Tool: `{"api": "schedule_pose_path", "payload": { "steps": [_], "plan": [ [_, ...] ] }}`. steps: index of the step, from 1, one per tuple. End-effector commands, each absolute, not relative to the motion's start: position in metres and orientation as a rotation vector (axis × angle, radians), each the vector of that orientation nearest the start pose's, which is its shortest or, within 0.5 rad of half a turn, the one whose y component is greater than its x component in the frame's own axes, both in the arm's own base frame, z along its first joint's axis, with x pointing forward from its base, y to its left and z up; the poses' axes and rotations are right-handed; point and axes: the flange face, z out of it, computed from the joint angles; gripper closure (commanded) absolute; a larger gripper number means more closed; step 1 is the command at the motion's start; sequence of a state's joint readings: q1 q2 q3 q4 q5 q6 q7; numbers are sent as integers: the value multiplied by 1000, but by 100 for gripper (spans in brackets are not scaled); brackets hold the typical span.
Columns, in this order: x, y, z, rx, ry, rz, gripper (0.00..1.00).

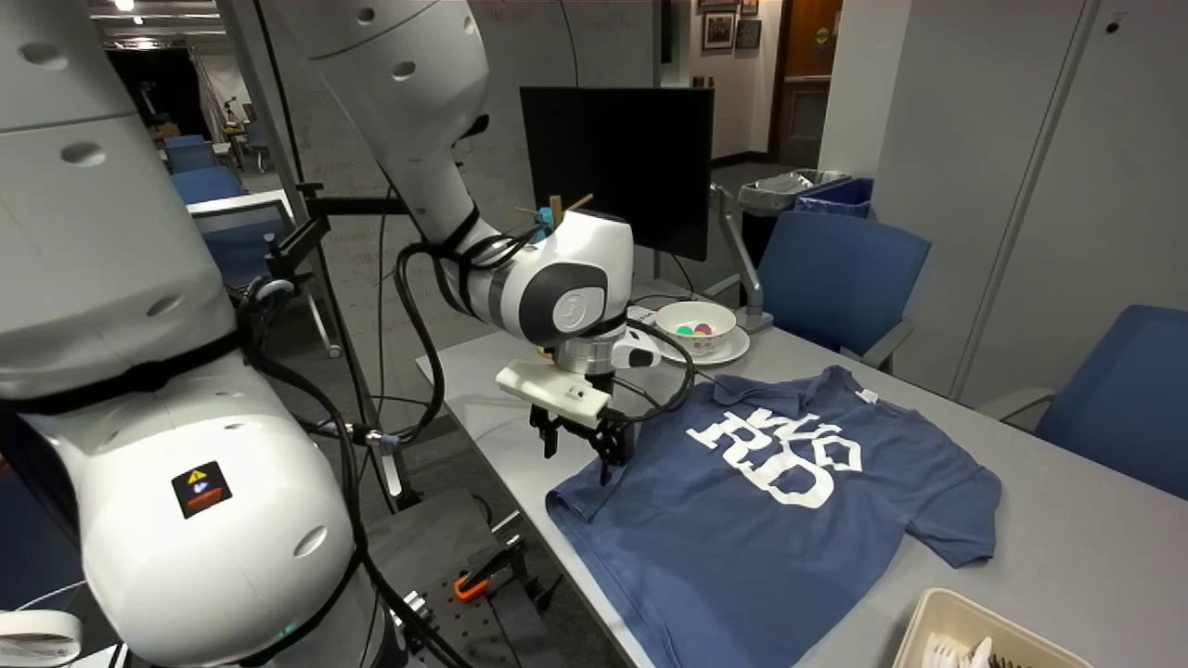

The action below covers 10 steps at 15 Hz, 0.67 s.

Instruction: Fold up the blue T Shirt on the table.

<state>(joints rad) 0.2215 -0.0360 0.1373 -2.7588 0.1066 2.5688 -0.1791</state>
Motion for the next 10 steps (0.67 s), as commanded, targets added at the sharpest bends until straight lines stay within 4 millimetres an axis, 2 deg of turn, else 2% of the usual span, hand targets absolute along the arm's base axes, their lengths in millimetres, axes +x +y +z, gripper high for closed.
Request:
{"api": "schedule_pose_path", "payload": {
  "steps": [1,3,5,10],
  "plan": [
    [350,120,193,-2977,-645,275,0],
    [344,123,181,-2953,-619,311,0],
    [340,125,170,-2933,-605,339,7],
    [343,131,149,-2916,-603,317,3]
  ]
}}
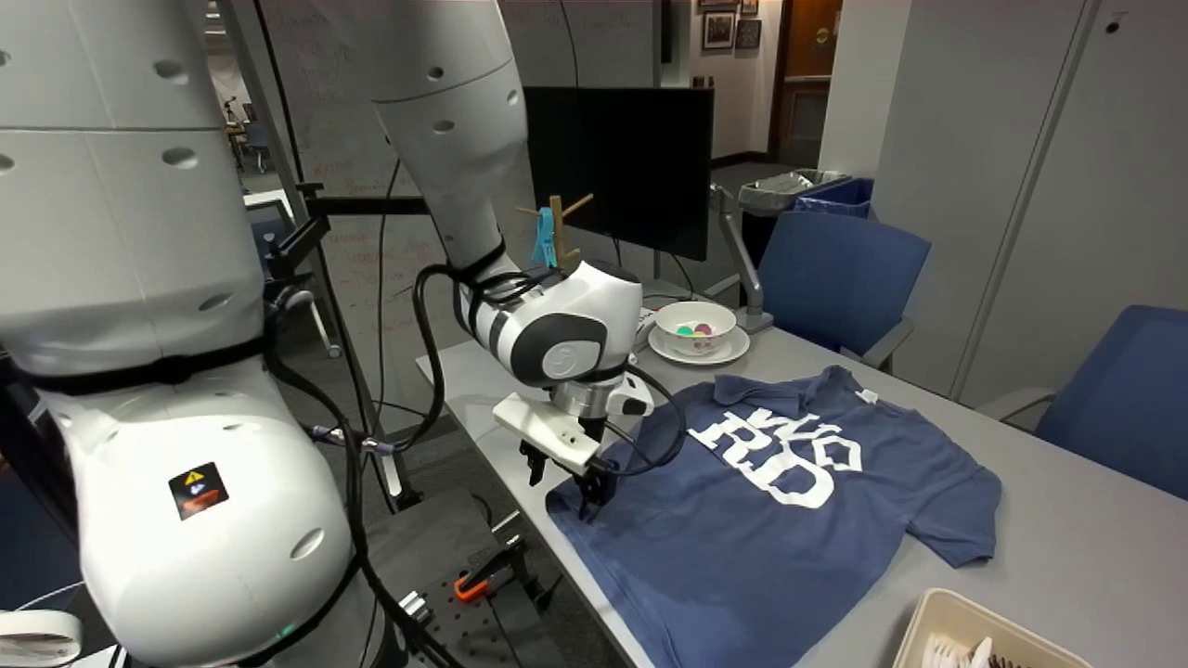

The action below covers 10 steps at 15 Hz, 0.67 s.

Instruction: Fold up the blue T Shirt on the table.

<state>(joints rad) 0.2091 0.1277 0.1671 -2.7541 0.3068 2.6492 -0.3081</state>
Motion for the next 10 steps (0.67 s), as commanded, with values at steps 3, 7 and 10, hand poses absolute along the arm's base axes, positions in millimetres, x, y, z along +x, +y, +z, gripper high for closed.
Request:
{"api": "schedule_pose_path", "payload": {
  "steps": [3,7,10],
  "plan": [
    [347,139,140,-2921,-632,274,4],
    [349,147,130,-2917,-649,252,30],
    [350,149,126,-2917,-658,243,50]
  ]
}}
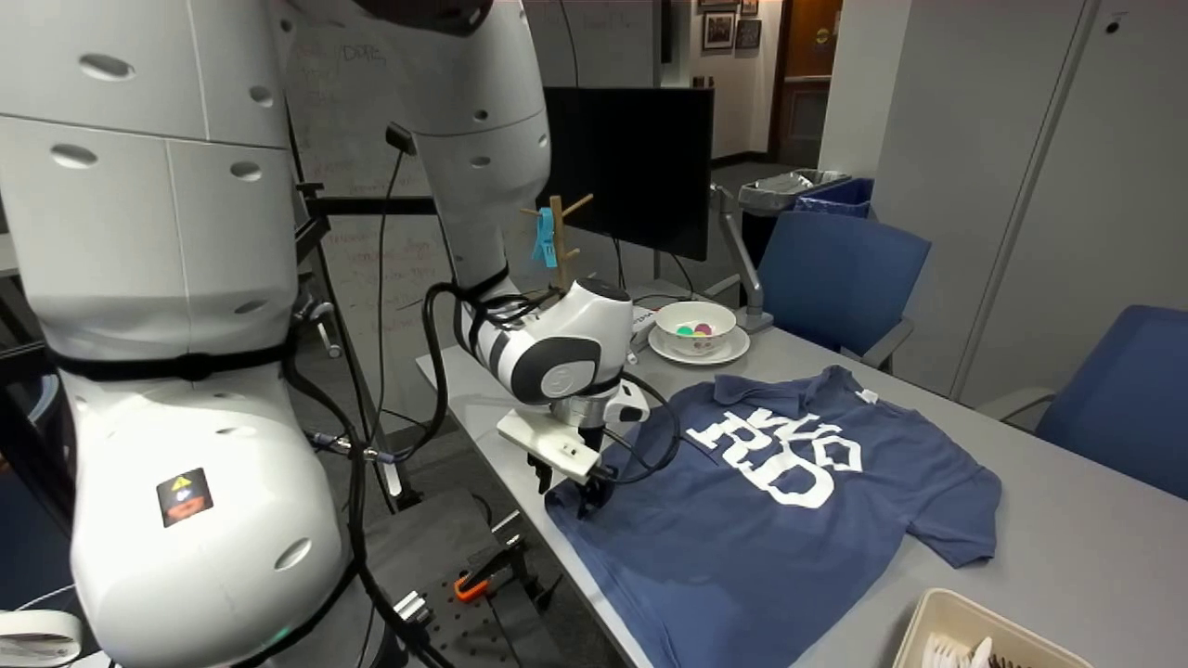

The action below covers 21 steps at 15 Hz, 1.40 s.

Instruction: Fold up the blue T Shirt on the table.

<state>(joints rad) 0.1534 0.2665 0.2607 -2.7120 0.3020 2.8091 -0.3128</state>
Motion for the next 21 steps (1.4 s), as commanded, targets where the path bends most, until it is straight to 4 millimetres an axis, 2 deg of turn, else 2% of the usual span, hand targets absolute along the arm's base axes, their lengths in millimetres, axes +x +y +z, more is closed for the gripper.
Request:
{"api": "schedule_pose_path", "payload": {
  "steps": [1,6,7,11,15,18,21],
  "plan": [
    [350,149,127,-2917,-660,241,57],
    [351,150,136,-2926,-696,243,96],
    [349,150,137,-2929,-709,251,99],
    [341,147,141,-2954,-748,316,97],
    [327,135,147,-3009,-708,516,97],
    [325,134,165,-3054,-706,648,97],
    [333,149,191,-3095,-792,702,97]
  ]
}}
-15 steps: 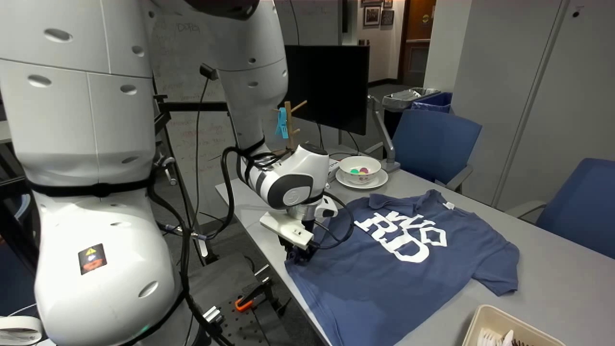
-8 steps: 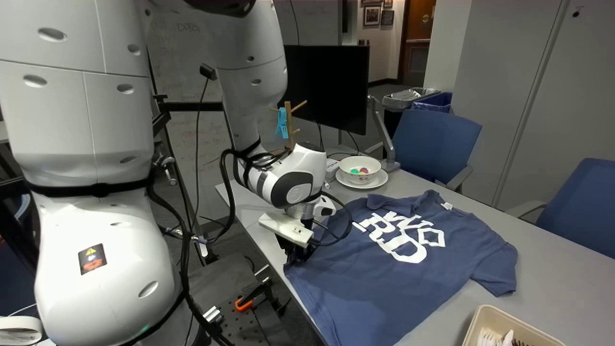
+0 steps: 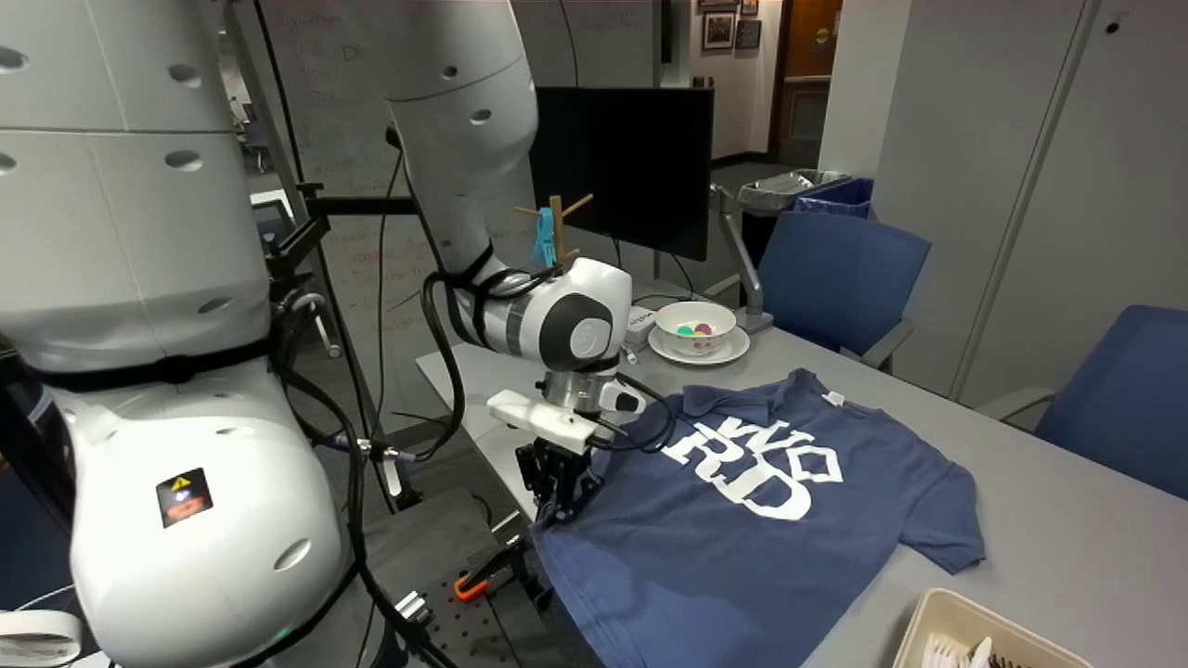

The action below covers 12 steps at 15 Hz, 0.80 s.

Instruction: Fold up the blue T Shirt on the table.

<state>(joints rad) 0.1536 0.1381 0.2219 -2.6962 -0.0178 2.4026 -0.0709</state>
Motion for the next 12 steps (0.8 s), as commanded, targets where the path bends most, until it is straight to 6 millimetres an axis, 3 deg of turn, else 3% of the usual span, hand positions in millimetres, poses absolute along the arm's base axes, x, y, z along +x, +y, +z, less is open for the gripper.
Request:
{"api": "schedule_pose_path", "payload": {
  "steps": [1,4,7,12],
  "plan": [
    [340,156,202,-3140,-845,682,97],
    [363,191,229,-3239,-1040,567,97],
    [404,220,246,-3309,-1219,315,97],
    [469,231,263,-3346,-1397,-22,97]
  ]
}}
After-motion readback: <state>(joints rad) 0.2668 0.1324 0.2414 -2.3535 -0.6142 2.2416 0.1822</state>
